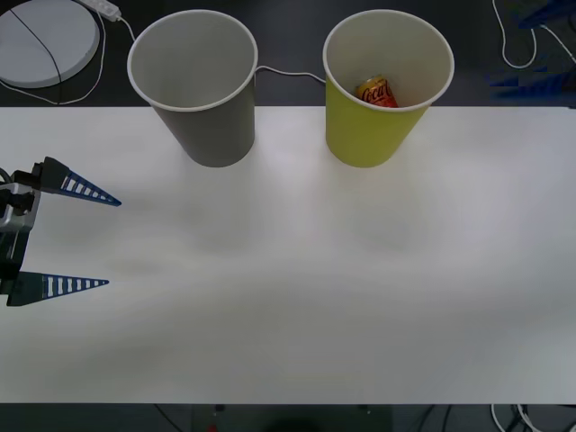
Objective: Put the can into the green bin and the plastic bottle into the gray bin
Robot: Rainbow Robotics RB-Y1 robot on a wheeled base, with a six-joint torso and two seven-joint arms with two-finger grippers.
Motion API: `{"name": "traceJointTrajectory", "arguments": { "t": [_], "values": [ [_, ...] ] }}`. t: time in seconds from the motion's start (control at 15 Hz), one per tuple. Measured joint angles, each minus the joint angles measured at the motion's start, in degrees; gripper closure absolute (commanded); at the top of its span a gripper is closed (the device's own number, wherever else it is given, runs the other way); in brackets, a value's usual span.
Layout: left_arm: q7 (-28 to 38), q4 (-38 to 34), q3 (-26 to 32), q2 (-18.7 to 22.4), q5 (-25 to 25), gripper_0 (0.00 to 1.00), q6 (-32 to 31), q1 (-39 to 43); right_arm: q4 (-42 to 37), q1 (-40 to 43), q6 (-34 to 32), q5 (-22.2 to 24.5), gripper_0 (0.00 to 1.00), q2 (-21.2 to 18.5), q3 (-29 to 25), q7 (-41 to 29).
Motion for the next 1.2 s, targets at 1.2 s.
{"name": "traceJointTrajectory", "arguments": {
  "t": [1.2],
  "values": [
    [0.0,0.0,0.0,0.0,0.0,0.0,0.0,0.0,-6.7,38.91,0.0,-14.2,0.0,3.73,-15.81,35.23]
  ]
}}
